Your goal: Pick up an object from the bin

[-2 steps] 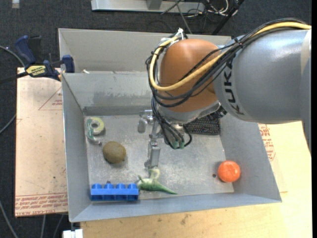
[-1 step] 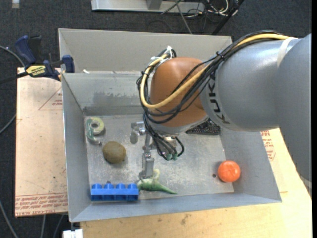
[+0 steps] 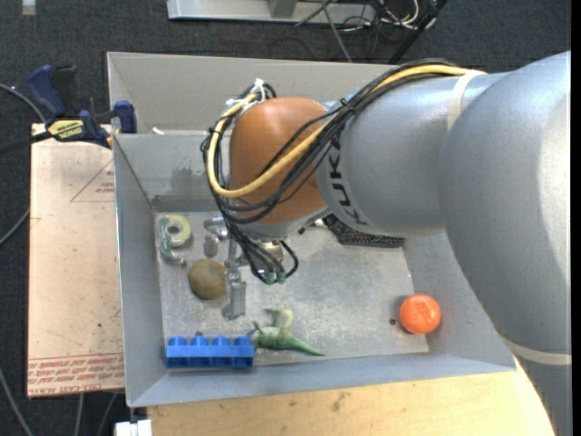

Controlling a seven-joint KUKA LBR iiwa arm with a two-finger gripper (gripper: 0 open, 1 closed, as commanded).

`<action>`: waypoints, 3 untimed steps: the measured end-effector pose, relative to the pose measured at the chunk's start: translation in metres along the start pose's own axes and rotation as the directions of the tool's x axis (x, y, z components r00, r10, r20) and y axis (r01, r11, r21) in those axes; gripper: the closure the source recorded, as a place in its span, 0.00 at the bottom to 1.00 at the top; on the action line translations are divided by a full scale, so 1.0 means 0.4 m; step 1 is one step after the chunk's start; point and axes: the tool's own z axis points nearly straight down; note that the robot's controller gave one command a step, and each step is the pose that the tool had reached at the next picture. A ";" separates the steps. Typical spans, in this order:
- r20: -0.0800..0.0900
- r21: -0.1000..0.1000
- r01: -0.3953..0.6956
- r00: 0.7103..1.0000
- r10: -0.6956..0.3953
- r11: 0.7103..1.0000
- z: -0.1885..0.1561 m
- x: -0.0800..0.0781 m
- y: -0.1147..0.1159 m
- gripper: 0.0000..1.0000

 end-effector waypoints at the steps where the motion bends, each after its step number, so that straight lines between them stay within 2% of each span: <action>1: 0.003 -0.002 0.153 0.988 -0.153 0.988 0.054 -0.027 0.042 0.00; 2: 0.007 -0.002 0.157 0.988 -0.157 0.988 0.160 0.049 0.037 0.00; 3: 0.000 -0.003 0.233 0.972 -0.233 0.972 0.134 0.002 -0.032 0.00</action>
Offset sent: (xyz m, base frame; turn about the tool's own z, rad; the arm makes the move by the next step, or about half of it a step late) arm -0.0274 0.0101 -0.0703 -0.1535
